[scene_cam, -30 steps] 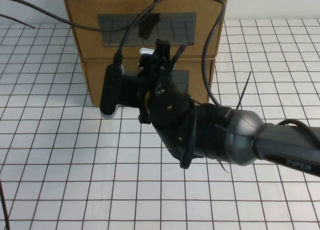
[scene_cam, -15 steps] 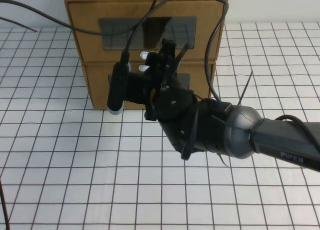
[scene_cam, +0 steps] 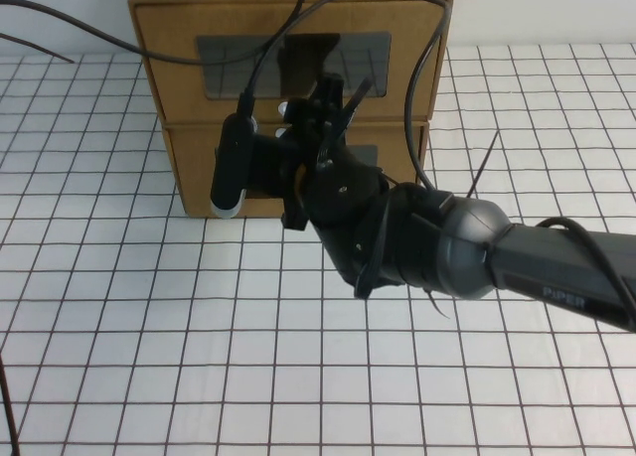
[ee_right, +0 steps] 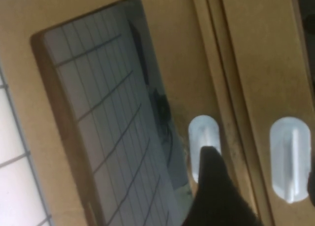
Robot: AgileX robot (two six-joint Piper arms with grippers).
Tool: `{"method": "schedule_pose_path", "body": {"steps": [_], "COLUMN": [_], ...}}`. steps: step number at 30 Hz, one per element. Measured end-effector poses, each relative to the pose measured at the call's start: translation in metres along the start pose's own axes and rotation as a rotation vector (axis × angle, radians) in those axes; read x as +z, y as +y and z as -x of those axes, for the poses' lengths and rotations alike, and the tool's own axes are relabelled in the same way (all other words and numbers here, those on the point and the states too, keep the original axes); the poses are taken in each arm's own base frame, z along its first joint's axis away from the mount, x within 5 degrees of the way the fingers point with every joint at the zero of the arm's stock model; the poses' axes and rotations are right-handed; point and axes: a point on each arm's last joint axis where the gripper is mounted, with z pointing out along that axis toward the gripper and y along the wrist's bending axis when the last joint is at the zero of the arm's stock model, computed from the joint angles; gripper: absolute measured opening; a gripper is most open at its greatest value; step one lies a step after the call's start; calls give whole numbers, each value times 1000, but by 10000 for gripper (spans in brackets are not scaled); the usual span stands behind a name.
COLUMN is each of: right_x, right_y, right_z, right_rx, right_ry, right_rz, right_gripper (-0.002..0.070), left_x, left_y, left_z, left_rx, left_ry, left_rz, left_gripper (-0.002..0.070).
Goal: Open the shoe box
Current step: 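Pull the top drawer of the cardboard box fully open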
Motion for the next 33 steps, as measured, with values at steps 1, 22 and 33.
{"method": "schedule_pose_path", "body": {"steps": [1,22,33], "right_x": [0,11,11], "right_y": [-1,3,0], "right_z": [0,-9,-3], "right_rx": [2,-14,-6], "right_ry": [-3,9,0], "right_rz": [1,11,-2], "right_gripper": [355,355,355], "left_x": [0,0,0], "left_y": [0,0,0], "left_z": [0,0,0], "left_rx": [0,2,2], "left_ry": [0,2,2], "left_rz": [0,3,3], "left_gripper": [-2,-2,-2]}}
